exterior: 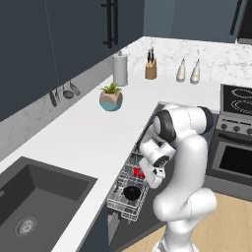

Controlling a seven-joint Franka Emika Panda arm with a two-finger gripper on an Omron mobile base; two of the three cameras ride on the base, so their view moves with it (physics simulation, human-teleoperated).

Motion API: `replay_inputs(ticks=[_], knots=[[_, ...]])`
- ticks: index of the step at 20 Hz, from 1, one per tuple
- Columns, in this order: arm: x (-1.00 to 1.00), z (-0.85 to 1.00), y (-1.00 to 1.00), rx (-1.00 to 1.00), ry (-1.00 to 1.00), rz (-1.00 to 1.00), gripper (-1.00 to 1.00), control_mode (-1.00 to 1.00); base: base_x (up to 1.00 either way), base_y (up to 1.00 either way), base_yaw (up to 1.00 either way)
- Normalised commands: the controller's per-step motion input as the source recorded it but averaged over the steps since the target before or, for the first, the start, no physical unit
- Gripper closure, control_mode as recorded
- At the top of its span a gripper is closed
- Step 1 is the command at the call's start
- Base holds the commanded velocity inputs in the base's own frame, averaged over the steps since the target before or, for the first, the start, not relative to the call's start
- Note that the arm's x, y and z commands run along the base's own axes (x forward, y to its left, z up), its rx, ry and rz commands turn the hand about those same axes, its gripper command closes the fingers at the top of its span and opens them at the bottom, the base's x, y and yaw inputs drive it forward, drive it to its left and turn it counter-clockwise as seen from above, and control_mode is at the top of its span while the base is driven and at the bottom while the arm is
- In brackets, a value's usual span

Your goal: Pick up the cup and bowl from the counter, place them in the dishwasher, and close the dishwasher door.

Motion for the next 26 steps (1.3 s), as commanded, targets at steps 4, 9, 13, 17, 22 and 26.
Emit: replay_inputs(ticks=[4,9,13,17,22,26], knots=[[-0.84,1.00,-0.96,0.14,0.00,-0.05,-1.00,-1.00,0.00,0.00,0.00],[-0.59,0.99,-1.00,0.21,0.01,-0.01,-1.00,-1.00,0.00,0.00,0.00],[-0.31,1.00,-1.00,0.28,0.08,-0.03,-1.00,-1.00,0.00,0.00,0.00],[-0.08,0.82,-1.00,0.26,0.20,-0.04,-1.00,-1.00,0.00,0.00,0.00],[0.05,0.03,-1.00,0.20,0.24,-0.13,-1.00,-1.00,0.00,0.00,0.00],[0.31,-0.36,-1.00,0.20,0.24,-0.21,-1.00,-1.00,0.00,0.00,0.00]])
